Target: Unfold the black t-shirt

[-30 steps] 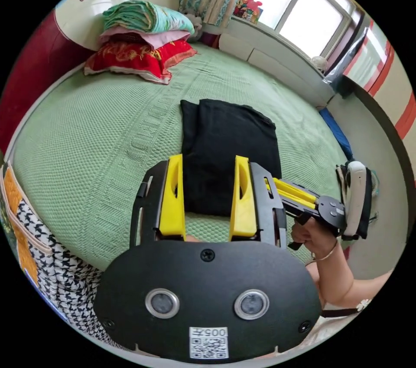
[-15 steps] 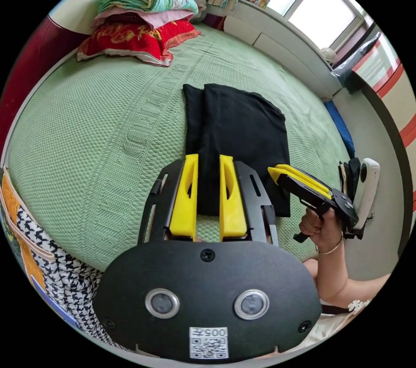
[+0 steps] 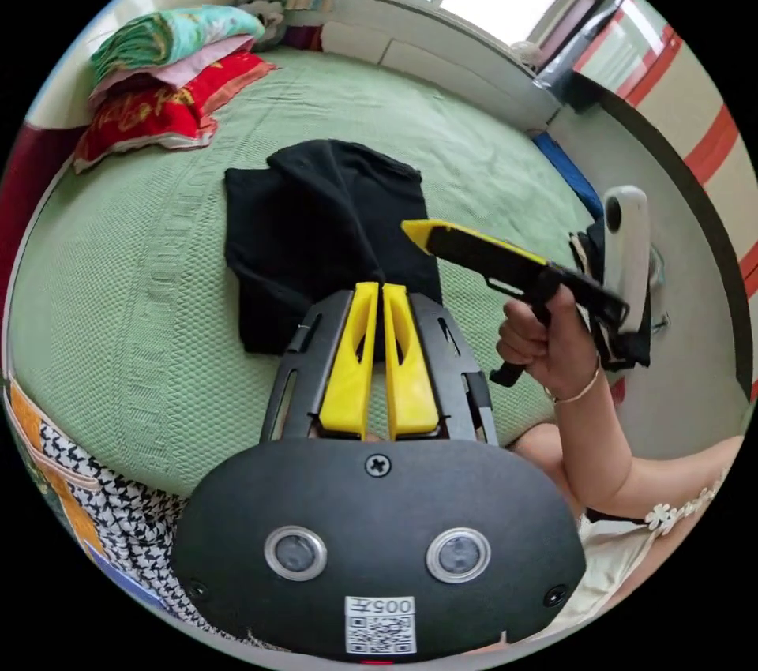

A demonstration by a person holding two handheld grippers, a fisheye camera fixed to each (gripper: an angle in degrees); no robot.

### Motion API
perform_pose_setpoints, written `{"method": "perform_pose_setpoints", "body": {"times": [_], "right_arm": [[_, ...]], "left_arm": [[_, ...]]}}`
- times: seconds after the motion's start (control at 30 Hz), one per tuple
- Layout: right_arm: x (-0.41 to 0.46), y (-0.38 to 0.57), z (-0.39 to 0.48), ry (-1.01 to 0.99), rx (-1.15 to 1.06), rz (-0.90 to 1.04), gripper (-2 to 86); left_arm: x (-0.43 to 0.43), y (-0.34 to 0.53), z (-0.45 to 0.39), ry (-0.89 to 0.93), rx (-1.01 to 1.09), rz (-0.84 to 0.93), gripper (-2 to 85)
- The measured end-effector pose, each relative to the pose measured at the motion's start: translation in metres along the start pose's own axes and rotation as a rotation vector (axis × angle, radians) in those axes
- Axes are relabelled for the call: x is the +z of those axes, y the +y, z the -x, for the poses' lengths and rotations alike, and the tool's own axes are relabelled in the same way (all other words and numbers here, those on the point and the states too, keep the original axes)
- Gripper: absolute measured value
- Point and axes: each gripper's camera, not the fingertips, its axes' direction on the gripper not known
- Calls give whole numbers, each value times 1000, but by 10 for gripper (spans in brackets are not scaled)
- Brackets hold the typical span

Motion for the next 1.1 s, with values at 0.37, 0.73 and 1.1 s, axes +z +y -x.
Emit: {"method": "perform_pose_setpoints", "body": {"times": [0.37, 0.73, 1.1], "right_arm": [[34, 5, -18, -49, -28, 117, 102], [21, 15, -43, -113, 48, 82, 48], [1, 17, -46, -131, -4, 127, 112]], "left_arm": [[-23, -1, 23, 2, -143, -38, 81], [22, -25, 32, 6, -217, 73, 97], [25, -27, -57, -77, 26, 107, 9]]}}
